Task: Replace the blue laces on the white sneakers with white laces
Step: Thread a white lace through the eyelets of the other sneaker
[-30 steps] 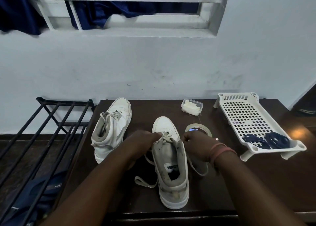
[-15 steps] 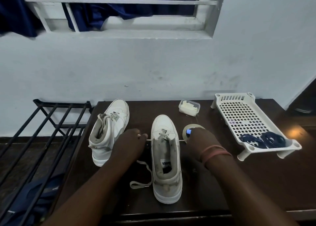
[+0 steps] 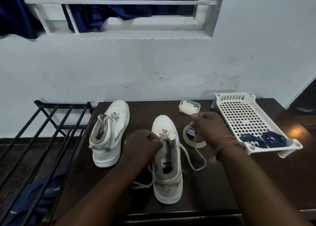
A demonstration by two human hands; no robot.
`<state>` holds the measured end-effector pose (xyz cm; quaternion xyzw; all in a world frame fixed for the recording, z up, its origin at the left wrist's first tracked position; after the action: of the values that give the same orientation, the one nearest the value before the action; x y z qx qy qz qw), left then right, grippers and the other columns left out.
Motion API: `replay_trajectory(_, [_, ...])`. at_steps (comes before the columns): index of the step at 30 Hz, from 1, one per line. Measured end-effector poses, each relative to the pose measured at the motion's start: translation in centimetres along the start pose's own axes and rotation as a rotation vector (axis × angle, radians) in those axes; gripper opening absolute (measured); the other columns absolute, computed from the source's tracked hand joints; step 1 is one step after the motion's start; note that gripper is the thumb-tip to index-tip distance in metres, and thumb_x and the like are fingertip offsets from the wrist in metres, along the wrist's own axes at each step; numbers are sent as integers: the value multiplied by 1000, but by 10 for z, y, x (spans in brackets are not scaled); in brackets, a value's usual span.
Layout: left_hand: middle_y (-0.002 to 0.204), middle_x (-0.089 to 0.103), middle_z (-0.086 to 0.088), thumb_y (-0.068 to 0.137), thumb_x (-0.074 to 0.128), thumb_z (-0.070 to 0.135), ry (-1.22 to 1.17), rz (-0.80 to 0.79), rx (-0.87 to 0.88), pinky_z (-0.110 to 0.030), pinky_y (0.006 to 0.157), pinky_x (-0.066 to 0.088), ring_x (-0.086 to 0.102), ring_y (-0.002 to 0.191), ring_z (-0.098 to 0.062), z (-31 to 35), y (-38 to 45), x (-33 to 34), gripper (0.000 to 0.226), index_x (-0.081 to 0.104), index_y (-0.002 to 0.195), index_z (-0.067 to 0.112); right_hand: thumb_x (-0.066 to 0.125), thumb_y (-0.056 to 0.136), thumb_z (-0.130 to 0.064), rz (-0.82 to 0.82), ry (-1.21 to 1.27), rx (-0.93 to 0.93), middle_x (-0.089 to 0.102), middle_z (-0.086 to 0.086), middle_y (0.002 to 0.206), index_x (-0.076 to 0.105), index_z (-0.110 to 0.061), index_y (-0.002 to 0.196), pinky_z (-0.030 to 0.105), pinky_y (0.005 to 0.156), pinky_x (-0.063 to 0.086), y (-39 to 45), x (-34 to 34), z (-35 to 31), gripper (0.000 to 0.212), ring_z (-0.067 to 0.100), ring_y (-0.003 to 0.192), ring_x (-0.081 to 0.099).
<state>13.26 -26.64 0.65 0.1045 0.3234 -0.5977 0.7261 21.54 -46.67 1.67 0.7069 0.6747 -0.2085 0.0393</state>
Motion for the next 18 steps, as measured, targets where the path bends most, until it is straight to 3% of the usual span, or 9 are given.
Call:
replay_trajectory(3, [80,76,-13,62,76,33,-143,-69,-140,-49,80,58,74,77,-26,-9,5,1,27,79,79,12,57,84,-1,4,-115,-167,74,7,85,72,-18,86,31,75,55,-7,6,-7,23,20,79,69])
replay_trajectory(5, [96,75,-16,68,76,28,-145,-157,-207,-41,84,57,71,85,-27,-12,9,5,33,77,89,3,57,87,3,-87,-64,-233,74,12,80,73,-12,87,28,68,56,-15,19,-13,22,19,72,68])
replay_trajectory(7, [99,72,-16,87,72,15,-177,-176,-239,-22,68,53,65,75,-19,-15,13,7,21,74,96,-4,56,88,8,-179,26,-269,72,18,77,72,-5,89,28,67,57,-23,31,-18,21,19,65,67])
replay_trajectory(9, [84,69,-12,95,64,6,-263,-180,-295,-14,45,46,60,57,-10,-24,17,10,10,71,89,0,58,85,9,-232,37,-326,72,14,74,68,-8,92,33,67,57,-31,38,-22,21,21,62,68])
replay_trajectory(13, [76,69,-11,97,60,2,-485,-211,-439,-18,39,46,65,47,-12,-33,14,16,9,67,91,3,74,75,-11,-236,-393,-510,72,-6,68,60,-20,83,23,66,49,-42,49,-24,18,4,67,66])
replay_trajectory(16, [91,75,-18,96,61,6,-516,-217,-458,-27,49,55,71,68,-23,-31,13,16,17,69,107,-4,70,79,-25,-234,-716,-579,70,-9,78,69,-23,80,33,80,48,-42,59,-17,3,12,82,63])
replay_trajectory(18, [96,75,-20,96,62,6,-541,-226,-469,-30,53,57,71,76,-27,-31,11,17,20,68,111,-5,64,83,-27,-243,-799,-555,71,-8,83,73,-26,83,37,86,48,-42,63,-12,9,19,89,63])
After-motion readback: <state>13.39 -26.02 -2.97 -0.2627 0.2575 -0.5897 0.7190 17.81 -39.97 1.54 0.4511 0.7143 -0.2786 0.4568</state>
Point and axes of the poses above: each hand's wrist, its own y-axis towards the middle knuckle, its own x-axis out of the palm, z = x × y, the point moved 4 cm from there along y, towards the middle knuckle
